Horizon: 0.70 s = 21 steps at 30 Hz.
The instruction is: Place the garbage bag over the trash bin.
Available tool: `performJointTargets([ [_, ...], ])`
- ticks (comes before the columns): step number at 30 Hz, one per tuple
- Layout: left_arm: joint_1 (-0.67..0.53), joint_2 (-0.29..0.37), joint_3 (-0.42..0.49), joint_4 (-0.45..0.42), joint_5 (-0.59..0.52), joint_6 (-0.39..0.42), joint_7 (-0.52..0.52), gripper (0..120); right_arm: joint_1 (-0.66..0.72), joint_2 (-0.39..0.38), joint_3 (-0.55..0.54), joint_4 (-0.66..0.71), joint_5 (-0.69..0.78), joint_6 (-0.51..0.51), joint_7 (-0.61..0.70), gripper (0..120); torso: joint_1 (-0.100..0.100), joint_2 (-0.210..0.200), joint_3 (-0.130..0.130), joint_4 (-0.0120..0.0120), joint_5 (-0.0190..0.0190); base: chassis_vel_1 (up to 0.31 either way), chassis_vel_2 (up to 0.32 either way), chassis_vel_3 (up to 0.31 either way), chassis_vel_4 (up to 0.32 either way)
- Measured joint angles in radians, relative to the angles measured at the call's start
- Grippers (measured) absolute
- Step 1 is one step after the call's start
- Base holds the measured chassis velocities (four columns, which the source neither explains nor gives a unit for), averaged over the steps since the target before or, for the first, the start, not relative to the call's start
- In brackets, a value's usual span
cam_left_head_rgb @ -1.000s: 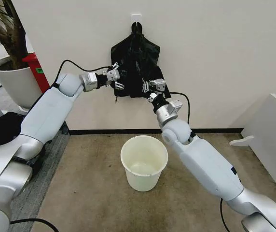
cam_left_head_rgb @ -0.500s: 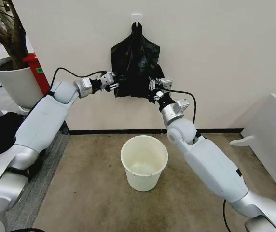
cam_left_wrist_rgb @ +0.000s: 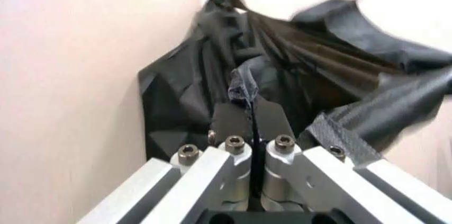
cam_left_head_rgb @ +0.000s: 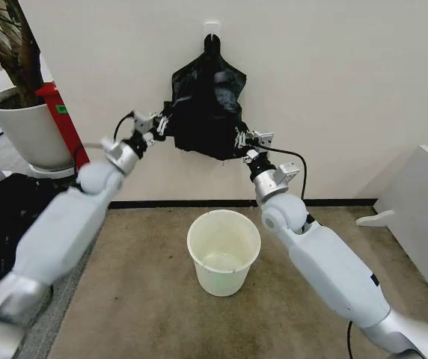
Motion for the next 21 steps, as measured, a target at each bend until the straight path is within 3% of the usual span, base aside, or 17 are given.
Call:
performJointTargets([
  [12, 0.253, -0.021, -0.025, -0.201, -0.039, -0.016, -0.114, 0, -0.293, -0.06, 0.11, 0.198, -0.085, 0.053, -0.081, 0, 0.0, 0.0, 0.0, -0.0004, 0.0001, 0.0, 0.0, 0.0, 0.0],
  [21, 0.347, -0.024, -0.025, -0.345, -0.129, 0.081, -0.197, 0, -0.489, -0.023, 0.229, 0.329, -0.165, -0.019, 0.033, 0, 0.0, 0.0, 0.0, -0.0004, 0.0, 0.0, 0.0, 0.0, 0.0],
])
